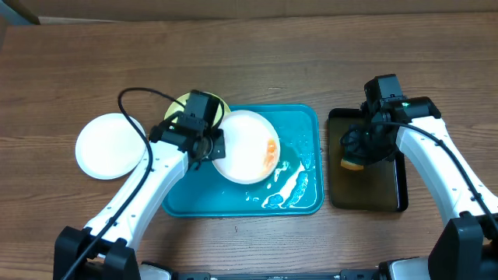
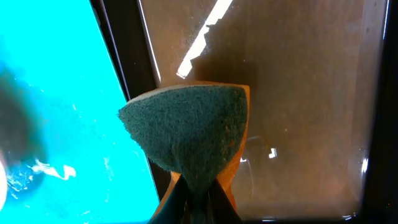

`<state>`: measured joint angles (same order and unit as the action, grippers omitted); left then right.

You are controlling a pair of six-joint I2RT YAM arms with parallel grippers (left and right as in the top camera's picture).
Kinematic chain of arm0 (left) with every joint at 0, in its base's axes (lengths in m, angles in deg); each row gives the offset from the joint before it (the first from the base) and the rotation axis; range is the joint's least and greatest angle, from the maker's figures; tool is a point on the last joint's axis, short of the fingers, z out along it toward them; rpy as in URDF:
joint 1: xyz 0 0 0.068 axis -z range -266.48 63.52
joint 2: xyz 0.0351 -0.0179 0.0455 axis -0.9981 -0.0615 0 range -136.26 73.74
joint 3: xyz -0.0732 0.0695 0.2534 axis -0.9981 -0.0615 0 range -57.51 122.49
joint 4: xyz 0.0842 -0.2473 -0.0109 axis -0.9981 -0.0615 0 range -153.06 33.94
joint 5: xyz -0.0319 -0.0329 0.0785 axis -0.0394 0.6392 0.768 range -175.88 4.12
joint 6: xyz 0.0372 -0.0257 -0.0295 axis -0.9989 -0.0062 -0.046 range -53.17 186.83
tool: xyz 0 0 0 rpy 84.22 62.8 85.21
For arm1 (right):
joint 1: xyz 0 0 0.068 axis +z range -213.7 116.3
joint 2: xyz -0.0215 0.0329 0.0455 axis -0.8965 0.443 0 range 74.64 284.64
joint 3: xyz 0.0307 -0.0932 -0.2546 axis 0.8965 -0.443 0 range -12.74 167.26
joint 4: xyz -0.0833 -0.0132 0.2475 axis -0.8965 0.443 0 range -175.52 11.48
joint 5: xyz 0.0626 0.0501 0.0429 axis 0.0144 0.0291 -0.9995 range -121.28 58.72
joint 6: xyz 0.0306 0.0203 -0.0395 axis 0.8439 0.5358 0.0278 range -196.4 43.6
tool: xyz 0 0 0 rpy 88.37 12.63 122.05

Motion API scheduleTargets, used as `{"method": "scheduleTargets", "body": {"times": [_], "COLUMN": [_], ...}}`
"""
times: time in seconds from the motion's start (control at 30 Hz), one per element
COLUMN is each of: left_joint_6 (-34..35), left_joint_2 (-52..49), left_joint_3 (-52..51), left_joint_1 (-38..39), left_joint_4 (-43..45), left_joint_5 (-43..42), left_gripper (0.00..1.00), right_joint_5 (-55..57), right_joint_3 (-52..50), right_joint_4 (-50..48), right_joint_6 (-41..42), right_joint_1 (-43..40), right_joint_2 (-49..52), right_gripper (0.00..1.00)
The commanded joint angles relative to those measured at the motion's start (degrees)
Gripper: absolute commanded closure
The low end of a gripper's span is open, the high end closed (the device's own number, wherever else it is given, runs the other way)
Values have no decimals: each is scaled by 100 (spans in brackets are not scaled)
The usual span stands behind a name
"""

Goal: Clean dirty plates on tray and stack at the side
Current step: 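Lift the plate off the tray and carry it left with left gripper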

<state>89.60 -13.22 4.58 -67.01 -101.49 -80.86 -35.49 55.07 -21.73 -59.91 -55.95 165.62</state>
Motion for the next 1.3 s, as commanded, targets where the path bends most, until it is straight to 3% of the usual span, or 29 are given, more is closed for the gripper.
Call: {"method": "scheduleTargets", "body": {"times": [0.0,0.67,0.97,1.27], "left_joint_6": [-393,-505,-501,-501], "left_joint_2": [138,0,-37,-37], "left_joint_3": [446,619,616,616], "left_joint_1": [186,2850,3202,3206], "left_joint_4": [-127,-107,-105,-107], "left_joint_5": [997,5733,6752,6907], "left_gripper": [96,96,96,96], "right_joint_5": [26,26,26,24], "right_joint_3": [79,79,79,79], "right_joint_4": [-22,-20,-20,-15], "right_joint_6": [22,22,22,22], "right_joint_1": [-4,-4,-4,-4], "right_joint_2": [-63,-63,-63,-63], "right_gripper": [96,96,96,96]}}
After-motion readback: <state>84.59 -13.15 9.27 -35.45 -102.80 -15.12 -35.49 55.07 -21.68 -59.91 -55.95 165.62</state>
